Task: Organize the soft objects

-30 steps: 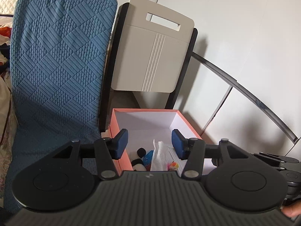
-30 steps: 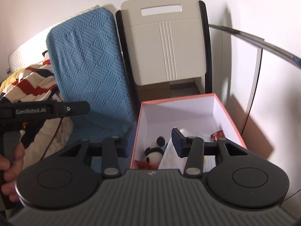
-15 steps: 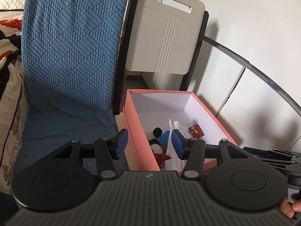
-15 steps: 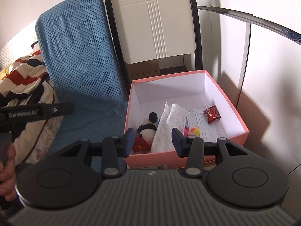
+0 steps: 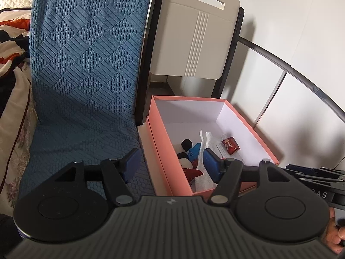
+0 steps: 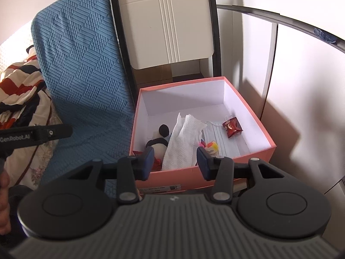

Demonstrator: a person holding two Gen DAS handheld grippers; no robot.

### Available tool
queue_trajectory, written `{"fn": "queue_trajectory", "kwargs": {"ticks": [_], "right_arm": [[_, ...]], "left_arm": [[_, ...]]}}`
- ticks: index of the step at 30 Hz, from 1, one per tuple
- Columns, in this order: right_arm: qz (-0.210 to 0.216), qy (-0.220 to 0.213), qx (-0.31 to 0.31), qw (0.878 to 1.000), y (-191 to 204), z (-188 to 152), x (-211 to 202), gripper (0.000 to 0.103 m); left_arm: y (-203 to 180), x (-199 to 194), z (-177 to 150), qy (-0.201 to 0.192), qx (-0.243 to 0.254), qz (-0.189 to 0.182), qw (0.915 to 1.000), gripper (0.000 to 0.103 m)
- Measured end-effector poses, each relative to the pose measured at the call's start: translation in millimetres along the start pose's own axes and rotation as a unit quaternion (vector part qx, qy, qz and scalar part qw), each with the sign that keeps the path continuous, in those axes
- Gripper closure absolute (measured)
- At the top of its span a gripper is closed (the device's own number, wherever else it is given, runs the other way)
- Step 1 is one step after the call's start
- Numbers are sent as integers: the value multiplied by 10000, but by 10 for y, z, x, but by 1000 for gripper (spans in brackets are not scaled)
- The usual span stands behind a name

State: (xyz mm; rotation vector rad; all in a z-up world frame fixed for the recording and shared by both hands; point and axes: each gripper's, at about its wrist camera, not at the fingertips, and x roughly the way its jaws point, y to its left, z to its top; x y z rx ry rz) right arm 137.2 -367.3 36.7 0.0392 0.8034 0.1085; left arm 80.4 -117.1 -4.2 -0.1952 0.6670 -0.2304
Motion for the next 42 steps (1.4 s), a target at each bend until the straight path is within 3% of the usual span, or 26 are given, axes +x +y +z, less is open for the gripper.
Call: {"fn": "queue_trajectory", "kwargs": {"ticks": [5, 9, 12, 16, 42], "right_arm": [[80, 63, 82, 9999, 29, -4, -9, 57], [54, 60, 41, 10000, 34, -14, 3, 55], [-147, -40, 89, 9998, -5, -9, 10, 6], [-200, -137, 69, 9997, -30, 8, -15, 0], [-20, 70, 113, 9999, -20, -14, 29, 0]], "left_arm": [[-7, 7, 15, 56, 28, -11, 10000, 27], [-28, 9, 11, 82, 77, 9, 9999, 7], [-30, -3, 15, 62, 70, -57, 9999, 2], [-25, 3, 14, 88, 87, 18, 9999, 1], [-4, -19, 56, 248, -23, 372, 9990, 0]]}}
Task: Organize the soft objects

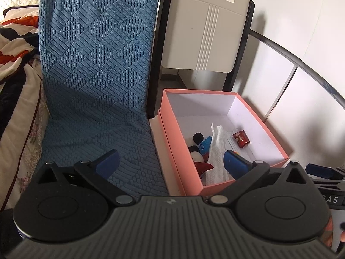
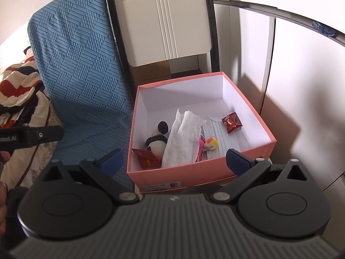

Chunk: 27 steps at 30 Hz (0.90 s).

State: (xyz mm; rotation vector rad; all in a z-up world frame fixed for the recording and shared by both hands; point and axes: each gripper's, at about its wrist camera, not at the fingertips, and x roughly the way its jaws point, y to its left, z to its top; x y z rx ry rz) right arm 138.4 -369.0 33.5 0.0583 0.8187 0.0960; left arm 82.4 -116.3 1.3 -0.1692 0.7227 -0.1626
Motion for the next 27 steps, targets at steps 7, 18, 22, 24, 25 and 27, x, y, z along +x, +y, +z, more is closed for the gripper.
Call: {"fn": "queue_trajectory", "kwargs": {"ticks": [7, 18, 22, 24, 25, 27], "right_arm": [[-57, 4, -21, 10000, 7, -10, 2, 0], [-118, 4, -48, 9999, 10, -18, 14, 0], [-130, -4, -62, 9999, 18, -20, 16, 0], [-119, -17, -75, 9999, 25, -20, 11, 0], [-106, -29, -70, 9999, 29, -18, 6, 0], [-103, -44, -105, 9999, 38, -15, -1, 0]], "left_arm": [[-33, -33, 15, -66, 61, -18, 10000, 0], [-19, -41, 7, -140, 73, 26, 9999, 0], [-26, -35, -2, -129, 81, 15, 9999, 0], [-31, -40, -2, -127, 65, 18, 9999, 0], [-31, -44, -2, -133, 62, 14, 9999, 0], [-36, -49, -1, -145, 77, 8, 9999, 0]]}}
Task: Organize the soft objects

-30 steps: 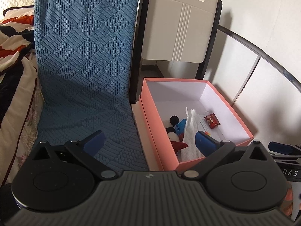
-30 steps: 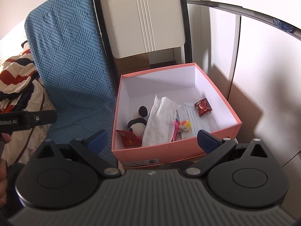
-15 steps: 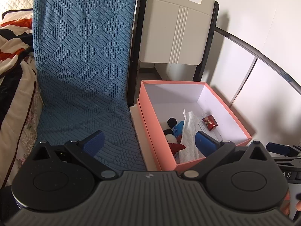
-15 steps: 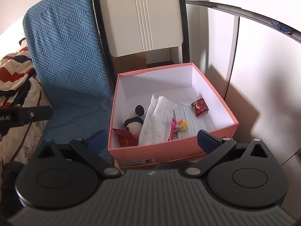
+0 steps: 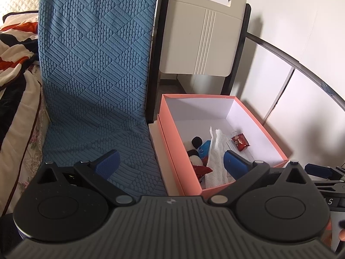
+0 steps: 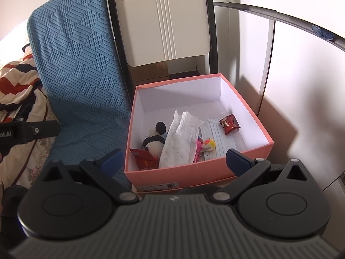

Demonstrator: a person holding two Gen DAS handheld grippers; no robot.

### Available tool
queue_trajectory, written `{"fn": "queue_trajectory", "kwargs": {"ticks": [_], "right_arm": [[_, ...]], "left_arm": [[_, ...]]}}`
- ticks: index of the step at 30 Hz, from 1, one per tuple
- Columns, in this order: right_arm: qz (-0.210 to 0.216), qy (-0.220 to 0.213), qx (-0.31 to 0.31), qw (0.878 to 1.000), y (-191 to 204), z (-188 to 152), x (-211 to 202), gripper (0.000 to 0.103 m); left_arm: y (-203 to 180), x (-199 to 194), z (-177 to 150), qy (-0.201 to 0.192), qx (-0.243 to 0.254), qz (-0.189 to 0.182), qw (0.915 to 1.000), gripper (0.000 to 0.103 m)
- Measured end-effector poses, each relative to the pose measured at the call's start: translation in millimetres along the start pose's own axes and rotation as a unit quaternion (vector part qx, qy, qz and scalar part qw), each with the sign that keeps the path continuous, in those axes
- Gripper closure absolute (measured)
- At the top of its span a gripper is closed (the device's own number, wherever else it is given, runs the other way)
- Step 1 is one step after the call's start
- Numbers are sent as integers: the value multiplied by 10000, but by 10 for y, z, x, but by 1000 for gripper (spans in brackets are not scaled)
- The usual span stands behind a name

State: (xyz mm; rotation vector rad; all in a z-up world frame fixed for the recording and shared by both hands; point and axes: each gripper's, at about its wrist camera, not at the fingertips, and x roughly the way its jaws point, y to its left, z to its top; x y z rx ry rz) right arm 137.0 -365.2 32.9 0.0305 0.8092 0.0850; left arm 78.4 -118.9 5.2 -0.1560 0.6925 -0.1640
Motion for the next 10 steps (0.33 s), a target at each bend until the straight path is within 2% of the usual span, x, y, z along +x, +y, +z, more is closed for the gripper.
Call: {"fn": "queue_trajectory", "kwargs": {"ticks": [10], "right_arm": [[-30, 34, -5, 10000, -17, -3, 10, 0]], "left_arm": [[13, -4, -5, 3, -19, 13, 10000, 0]]}}
